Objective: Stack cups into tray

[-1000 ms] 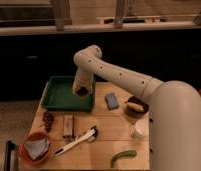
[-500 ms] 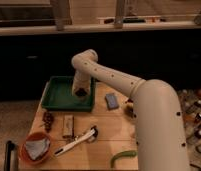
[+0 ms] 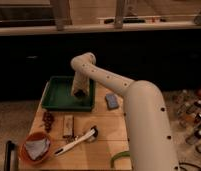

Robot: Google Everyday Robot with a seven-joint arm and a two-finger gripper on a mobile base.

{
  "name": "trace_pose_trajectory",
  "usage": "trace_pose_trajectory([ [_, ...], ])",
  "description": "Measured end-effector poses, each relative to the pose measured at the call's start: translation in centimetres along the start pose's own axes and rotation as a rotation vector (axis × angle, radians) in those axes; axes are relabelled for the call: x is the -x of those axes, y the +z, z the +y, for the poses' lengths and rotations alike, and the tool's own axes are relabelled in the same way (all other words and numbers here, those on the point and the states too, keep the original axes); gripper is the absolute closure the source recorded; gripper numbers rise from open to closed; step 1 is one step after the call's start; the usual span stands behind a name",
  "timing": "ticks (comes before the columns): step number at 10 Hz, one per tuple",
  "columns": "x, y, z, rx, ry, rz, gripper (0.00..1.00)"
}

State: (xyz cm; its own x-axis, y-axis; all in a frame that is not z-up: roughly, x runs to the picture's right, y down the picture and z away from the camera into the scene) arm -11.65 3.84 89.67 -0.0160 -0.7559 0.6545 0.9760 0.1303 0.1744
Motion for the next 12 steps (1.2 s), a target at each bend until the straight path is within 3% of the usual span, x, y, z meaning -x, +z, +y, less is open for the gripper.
trace_pose_trajectory([
  [4,-0.18,0.35,-0.03,-0.016,0.014,-0.025,0.28],
  [5,-0.22,0.37,-0.11,-0.018,0.015,-0.028,0.23],
  [12,-0.4,0.04,-0.82,-0.026,0.013,-0.042,0.2],
])
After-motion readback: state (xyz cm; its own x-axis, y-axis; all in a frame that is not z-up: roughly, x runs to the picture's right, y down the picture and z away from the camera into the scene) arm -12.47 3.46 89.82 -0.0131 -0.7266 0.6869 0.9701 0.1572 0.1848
